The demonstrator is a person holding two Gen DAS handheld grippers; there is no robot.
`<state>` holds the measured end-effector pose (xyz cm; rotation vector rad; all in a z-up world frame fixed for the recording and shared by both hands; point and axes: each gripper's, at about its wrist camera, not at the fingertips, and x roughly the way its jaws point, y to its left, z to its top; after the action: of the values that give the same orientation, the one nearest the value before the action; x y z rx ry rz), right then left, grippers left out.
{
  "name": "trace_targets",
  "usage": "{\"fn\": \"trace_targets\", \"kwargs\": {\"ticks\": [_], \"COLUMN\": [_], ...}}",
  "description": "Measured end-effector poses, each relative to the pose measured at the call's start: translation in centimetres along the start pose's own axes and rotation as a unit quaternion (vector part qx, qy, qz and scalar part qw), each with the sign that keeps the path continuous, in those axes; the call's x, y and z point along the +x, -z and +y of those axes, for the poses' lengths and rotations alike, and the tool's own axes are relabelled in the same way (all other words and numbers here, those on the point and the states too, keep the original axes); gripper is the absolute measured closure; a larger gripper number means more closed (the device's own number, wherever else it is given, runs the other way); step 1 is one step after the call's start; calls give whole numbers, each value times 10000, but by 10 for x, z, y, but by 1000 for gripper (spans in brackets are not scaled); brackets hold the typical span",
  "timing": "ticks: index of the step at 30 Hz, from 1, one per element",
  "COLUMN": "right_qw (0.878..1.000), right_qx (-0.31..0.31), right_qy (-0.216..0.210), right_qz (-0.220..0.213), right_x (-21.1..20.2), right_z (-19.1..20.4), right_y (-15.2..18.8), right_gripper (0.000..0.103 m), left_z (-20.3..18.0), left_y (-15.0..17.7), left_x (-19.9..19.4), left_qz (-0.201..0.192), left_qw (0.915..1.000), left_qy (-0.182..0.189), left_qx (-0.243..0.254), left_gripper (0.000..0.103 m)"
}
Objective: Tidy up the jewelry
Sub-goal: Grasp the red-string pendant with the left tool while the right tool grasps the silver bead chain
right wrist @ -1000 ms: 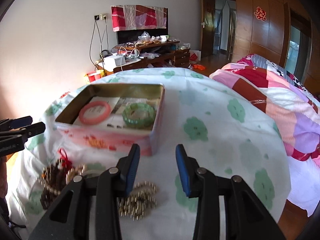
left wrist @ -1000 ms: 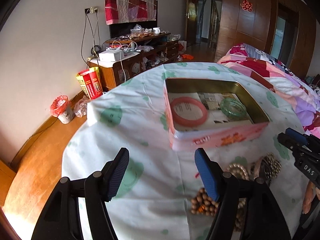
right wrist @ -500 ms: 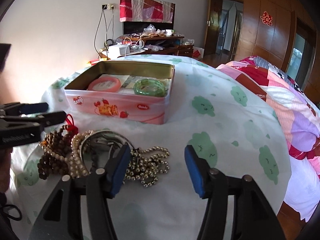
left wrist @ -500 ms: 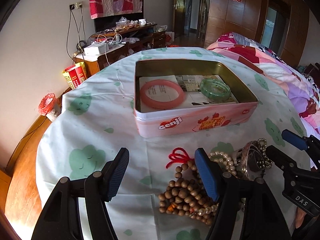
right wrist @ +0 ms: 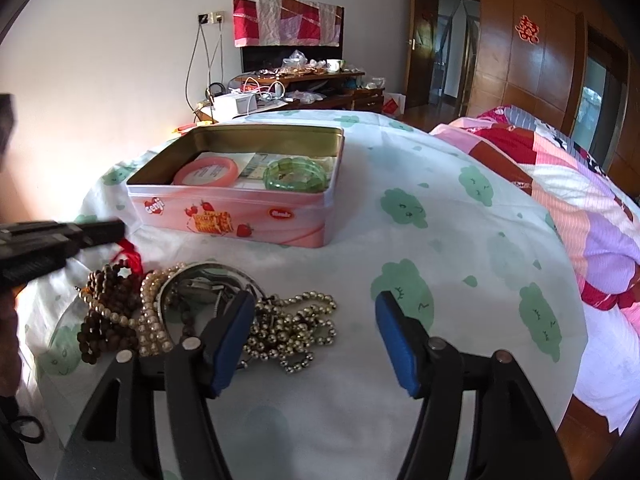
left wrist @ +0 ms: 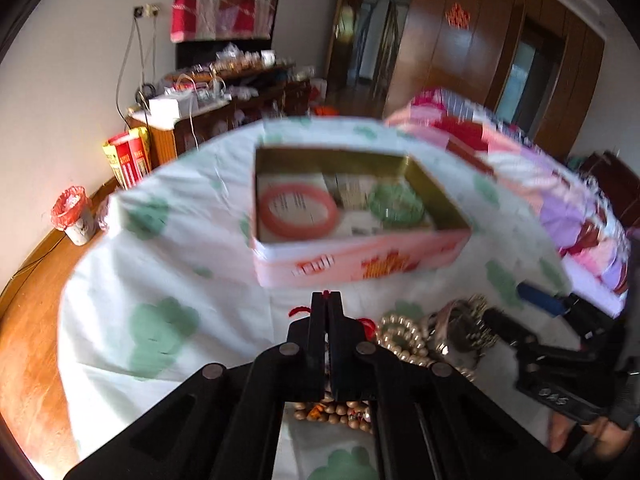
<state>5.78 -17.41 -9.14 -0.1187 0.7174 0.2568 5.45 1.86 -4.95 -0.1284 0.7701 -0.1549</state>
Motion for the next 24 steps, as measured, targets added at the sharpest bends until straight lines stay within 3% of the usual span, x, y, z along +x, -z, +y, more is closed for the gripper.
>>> {"fn": "trace_targets", "kwargs": {"ticks": [5,8,19,20,22,24], "right_qw": [9999,9998,9997,9998,9998,9996], "right_qx": [148,190,198,176,120,125], "right_qy": [-57,-72,72,75,89,-20], "right_qz": [33,32,87,99,158,265], "right_x": [1,0,1,2,3,6], "right_z": [-5,-6,-7,-6,-5,-6], "right_y": [0,0,1,1,2,3], "right_gripper": [35,35,36,37,51,59], "left_z": [9,9,18,19,20,18], "left_y": [-10,-12,-3,-3,-3,-2], "left_x": [-26,-34,-24,-24,-24,-23], "left_qz": [-328,-488,-355,-345,-332,-324], "left_qw": [9994,9987,9991,9992,9992,9993], "left_qy": [12,-165,-217,-211,-210,-208], "left_qx": [-70,-1,-32,-35,-37,-30], "left_gripper": [103,103,103,103,103,103]}}
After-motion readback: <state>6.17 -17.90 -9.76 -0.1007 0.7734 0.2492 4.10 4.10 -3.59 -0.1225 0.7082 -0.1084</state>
